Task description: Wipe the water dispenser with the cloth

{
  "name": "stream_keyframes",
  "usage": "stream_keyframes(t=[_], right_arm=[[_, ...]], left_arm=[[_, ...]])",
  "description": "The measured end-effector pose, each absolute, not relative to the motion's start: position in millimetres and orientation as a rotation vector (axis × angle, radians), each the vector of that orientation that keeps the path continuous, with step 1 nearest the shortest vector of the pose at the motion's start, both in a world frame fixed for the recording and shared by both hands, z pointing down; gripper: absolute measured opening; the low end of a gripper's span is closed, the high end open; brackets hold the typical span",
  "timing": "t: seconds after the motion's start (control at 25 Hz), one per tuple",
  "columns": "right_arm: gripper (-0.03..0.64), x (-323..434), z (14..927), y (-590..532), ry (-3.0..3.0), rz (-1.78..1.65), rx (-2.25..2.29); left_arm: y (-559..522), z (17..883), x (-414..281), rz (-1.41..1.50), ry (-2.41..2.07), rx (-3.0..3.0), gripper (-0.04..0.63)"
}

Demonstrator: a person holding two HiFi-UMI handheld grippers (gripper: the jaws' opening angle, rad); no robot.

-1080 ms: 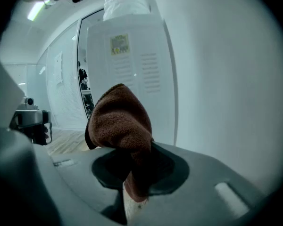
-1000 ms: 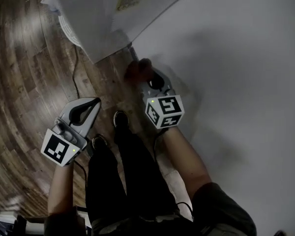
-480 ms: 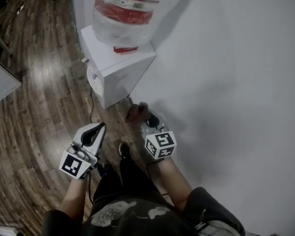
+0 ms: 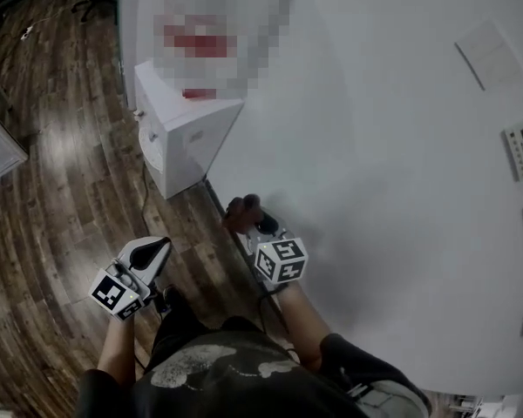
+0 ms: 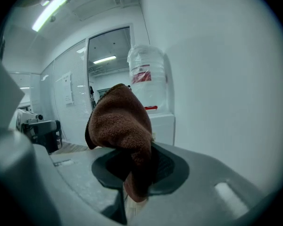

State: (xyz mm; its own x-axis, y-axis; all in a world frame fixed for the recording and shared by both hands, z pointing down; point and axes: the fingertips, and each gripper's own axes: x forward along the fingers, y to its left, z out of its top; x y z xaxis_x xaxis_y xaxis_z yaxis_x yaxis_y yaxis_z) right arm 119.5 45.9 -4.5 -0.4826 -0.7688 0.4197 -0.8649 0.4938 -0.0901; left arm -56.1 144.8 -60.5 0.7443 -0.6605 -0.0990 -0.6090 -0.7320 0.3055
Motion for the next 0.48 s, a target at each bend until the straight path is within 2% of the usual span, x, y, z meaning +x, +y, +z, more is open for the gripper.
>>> stream_keyframes(t=[0.28,0.48], right_arm=[[0.064,154,-32,111,-2.545,0.346,1.293],[0.064,193,-22,185,-2.637,0.442,1.208]], left_arm=[[216,-82,-23,-0.333,-1.177,2.641,0.017],[275,-79,23,-0.319,-1.328,2.621,0.017]])
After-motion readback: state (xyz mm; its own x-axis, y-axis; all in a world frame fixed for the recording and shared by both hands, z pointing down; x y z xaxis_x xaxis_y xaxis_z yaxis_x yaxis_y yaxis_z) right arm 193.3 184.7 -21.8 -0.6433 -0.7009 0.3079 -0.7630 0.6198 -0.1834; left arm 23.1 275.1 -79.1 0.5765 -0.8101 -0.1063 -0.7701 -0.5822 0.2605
